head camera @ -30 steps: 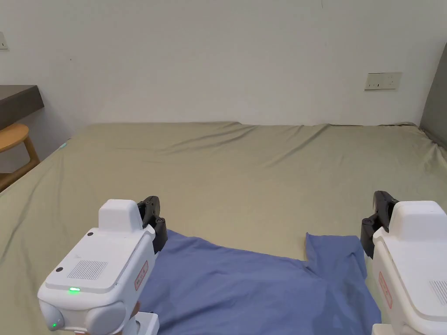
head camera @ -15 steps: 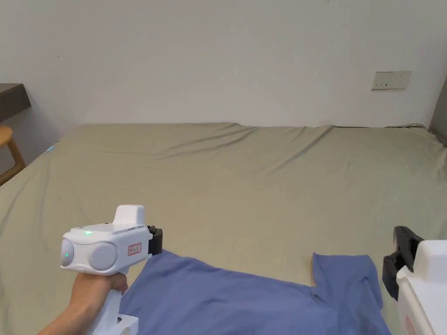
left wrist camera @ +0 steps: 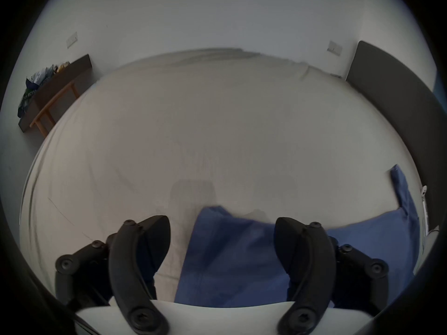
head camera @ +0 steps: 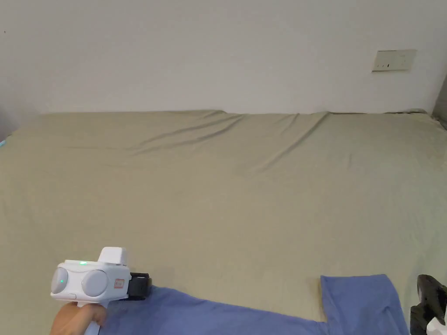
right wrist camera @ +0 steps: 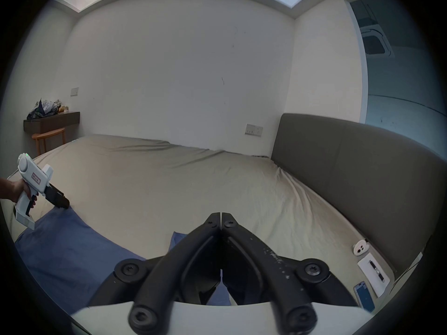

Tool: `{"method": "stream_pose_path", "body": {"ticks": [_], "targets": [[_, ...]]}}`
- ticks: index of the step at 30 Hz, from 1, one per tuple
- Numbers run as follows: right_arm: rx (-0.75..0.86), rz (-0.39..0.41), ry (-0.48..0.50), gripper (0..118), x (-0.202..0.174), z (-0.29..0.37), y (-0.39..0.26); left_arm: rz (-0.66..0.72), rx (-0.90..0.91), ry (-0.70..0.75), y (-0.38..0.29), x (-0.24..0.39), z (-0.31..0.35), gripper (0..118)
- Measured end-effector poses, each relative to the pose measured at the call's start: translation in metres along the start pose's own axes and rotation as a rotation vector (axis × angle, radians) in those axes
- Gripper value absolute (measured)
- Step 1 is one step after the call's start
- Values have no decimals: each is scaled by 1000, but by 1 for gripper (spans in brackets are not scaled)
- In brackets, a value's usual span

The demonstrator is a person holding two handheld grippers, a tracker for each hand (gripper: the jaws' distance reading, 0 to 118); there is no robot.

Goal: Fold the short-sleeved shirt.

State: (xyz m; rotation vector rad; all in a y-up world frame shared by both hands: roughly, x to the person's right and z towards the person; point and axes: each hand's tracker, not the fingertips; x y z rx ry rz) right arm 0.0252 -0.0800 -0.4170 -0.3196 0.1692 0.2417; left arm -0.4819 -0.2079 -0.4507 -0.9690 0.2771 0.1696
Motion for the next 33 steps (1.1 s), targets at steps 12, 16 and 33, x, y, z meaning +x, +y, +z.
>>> {"method": "stream_pose_path", "body": {"ticks": [12, 16, 33], "targets": [[-329, -93, 64, 11, 40, -63, -25, 30, 123, 11, -1, 24, 43, 3], [-526, -98, 121, 83, 45, -110, -51, 22, 202, -39, 0, 25, 87, 2], [-567, -41, 193, 7, 19, -100, -77, 51, 244, -73, -18, 7, 151, 2]]}}
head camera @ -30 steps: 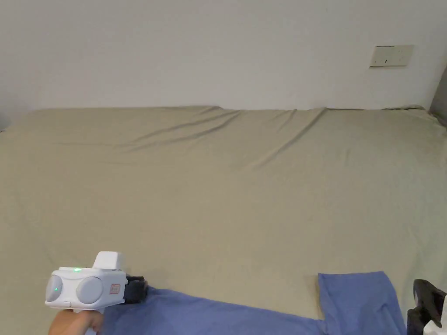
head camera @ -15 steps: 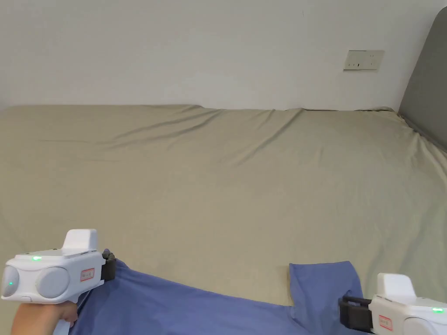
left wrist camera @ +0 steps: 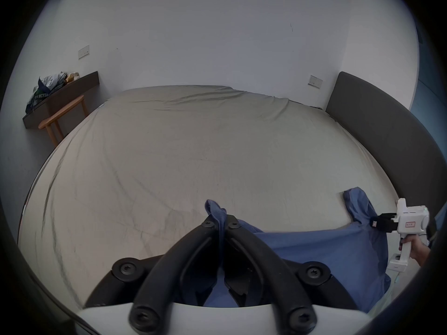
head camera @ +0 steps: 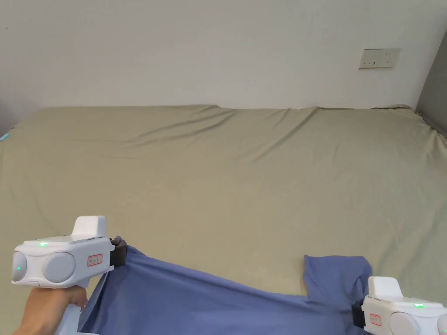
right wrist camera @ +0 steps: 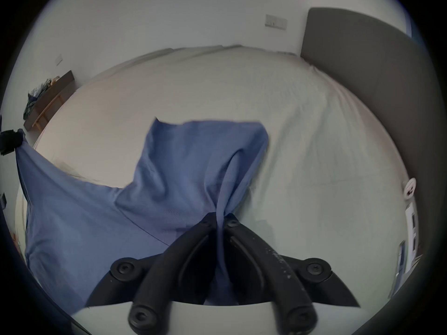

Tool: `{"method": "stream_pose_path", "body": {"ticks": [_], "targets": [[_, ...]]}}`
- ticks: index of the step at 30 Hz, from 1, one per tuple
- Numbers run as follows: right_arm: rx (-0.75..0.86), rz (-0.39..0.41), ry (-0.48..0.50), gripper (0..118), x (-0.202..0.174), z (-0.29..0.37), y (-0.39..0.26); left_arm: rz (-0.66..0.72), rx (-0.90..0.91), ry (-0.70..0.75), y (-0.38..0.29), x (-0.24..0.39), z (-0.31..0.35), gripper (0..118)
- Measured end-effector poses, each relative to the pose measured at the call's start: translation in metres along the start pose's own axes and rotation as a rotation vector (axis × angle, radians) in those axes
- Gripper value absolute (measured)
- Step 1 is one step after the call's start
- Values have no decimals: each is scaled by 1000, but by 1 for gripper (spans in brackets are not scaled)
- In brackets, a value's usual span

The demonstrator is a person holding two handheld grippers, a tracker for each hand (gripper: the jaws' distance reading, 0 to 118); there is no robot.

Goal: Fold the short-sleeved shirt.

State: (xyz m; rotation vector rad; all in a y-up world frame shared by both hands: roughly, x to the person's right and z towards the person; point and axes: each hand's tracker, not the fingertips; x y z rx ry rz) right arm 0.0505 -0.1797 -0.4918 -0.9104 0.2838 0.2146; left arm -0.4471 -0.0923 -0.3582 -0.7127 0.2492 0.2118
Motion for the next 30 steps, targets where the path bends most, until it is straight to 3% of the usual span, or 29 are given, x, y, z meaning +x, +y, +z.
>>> {"method": "stream_pose_path", "body": {"ticks": [4, 11, 18, 24, 30], "targets": [[159, 122, -46, 7, -4, 48, 14, -17, 42, 35, 2, 3, 21, 2], [473, 116, -11, 7, -21, 173, 88, 35, 263, 103, 63, -13, 99, 2], [742, 89, 51, 7, -20, 276, 196, 32, 531, 176, 181, -14, 195, 2], [910, 96, 51, 7, -18, 337, 266, 41, 675, 213, 256, -3, 260, 2], [1000, 144, 43, 7, -16, 368, 318, 8, 759, 255, 306, -3, 264, 2]]}}
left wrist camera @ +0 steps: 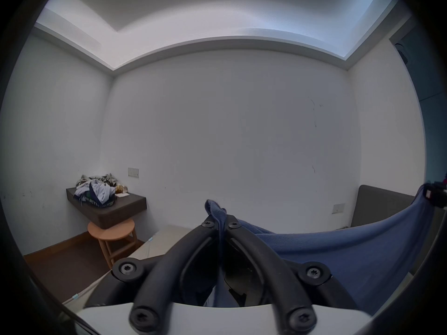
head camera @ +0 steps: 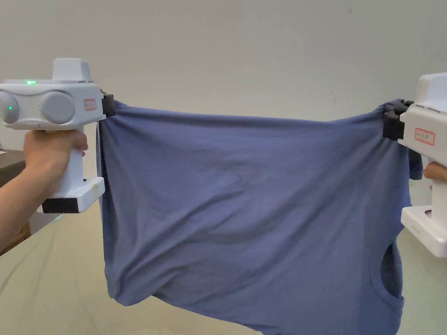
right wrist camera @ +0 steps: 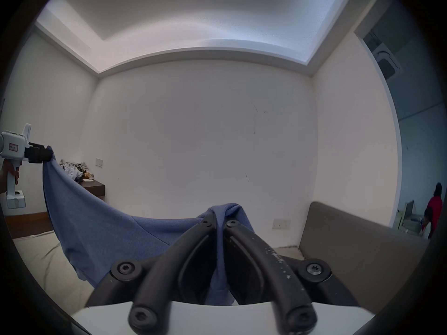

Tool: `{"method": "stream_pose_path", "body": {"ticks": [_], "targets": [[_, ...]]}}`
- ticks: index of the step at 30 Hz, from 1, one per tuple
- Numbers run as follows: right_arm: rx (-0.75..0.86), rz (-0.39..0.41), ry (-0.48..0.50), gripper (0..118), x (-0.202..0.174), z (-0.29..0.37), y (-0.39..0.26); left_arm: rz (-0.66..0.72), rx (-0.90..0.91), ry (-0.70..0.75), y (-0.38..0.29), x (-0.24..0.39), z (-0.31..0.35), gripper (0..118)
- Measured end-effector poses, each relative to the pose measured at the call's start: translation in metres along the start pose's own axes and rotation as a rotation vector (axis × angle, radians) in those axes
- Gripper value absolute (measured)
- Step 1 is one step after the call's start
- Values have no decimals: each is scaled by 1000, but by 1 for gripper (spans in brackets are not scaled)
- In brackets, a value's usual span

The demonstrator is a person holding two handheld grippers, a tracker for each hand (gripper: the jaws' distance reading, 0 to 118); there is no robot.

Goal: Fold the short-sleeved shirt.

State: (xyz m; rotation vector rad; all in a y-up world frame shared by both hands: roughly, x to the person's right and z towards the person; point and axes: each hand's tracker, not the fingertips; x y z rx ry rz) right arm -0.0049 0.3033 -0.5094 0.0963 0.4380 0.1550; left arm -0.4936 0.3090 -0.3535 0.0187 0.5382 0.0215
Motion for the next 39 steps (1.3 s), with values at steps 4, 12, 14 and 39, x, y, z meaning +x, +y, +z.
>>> {"method": "stream_pose_path", "body": {"ticks": [4, 12, 14, 39], "targets": [[33, 55, -10, 7, 2, -23, 4, -10, 22, 2, -5, -2, -22, 2], [-31, 46, 17, 7, -5, -60, -78, -23, -68, -17, -104, 0, -81, 2], [-111, 43, 43, 7, -13, -66, -114, -35, -137, -13, -144, 0, -91, 2], [-728, -341, 128, 7, -57, 230, -424, 51, -715, -50, -468, -85, 230, 2]]}}
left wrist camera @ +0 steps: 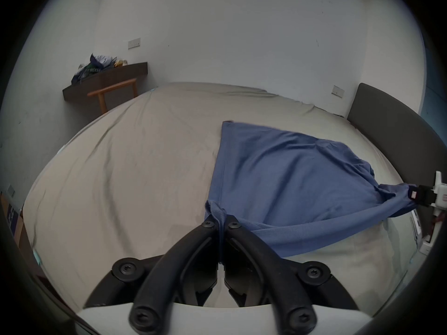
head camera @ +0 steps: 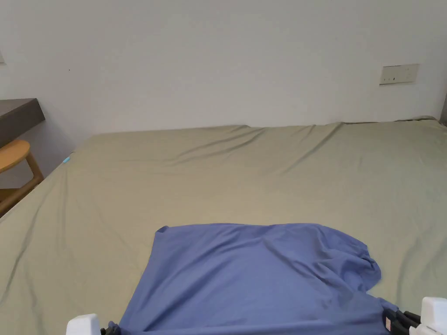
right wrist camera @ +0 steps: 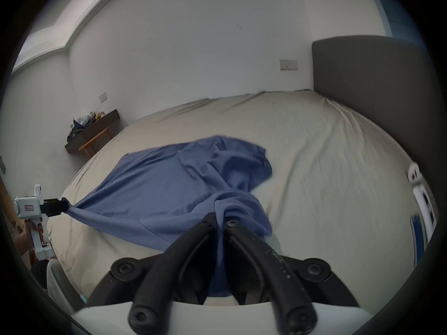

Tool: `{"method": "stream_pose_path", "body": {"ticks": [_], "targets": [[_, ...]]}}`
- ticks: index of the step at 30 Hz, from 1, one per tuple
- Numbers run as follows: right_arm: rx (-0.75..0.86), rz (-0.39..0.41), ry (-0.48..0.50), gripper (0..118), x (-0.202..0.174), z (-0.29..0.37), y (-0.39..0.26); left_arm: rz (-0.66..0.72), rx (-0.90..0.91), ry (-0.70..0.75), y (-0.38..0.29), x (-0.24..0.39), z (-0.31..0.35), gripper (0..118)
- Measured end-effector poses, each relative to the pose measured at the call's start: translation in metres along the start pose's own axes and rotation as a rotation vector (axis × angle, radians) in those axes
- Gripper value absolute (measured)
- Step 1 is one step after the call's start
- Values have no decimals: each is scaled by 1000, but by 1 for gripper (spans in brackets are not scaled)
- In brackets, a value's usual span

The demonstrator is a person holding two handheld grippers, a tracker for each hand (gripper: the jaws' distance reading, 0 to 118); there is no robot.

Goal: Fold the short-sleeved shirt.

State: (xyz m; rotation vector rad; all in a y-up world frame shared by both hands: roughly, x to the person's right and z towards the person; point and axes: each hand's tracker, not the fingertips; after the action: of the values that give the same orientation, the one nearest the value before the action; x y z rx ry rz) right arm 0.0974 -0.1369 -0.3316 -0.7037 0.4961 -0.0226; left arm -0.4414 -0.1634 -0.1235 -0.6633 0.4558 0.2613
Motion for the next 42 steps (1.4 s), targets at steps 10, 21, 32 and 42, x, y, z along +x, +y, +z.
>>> {"method": "stream_pose_path", "body": {"ticks": [10, 21, 32, 42], "targets": [[-105, -35, -35, 7, 4, 61, -99, 2, -90, 20, -90, -19, 53, 2], [-244, -32, -152, 7, -6, 42, -149, 23, -190, 83, -107, 5, 74, 3], [143, 14, -188, 109, -53, 105, -27, 102, 142, -107, -11, 45, 127, 115], [573, 150, -209, 95, -119, 167, 57, -78, 627, -66, 67, 113, 174, 98]]}}
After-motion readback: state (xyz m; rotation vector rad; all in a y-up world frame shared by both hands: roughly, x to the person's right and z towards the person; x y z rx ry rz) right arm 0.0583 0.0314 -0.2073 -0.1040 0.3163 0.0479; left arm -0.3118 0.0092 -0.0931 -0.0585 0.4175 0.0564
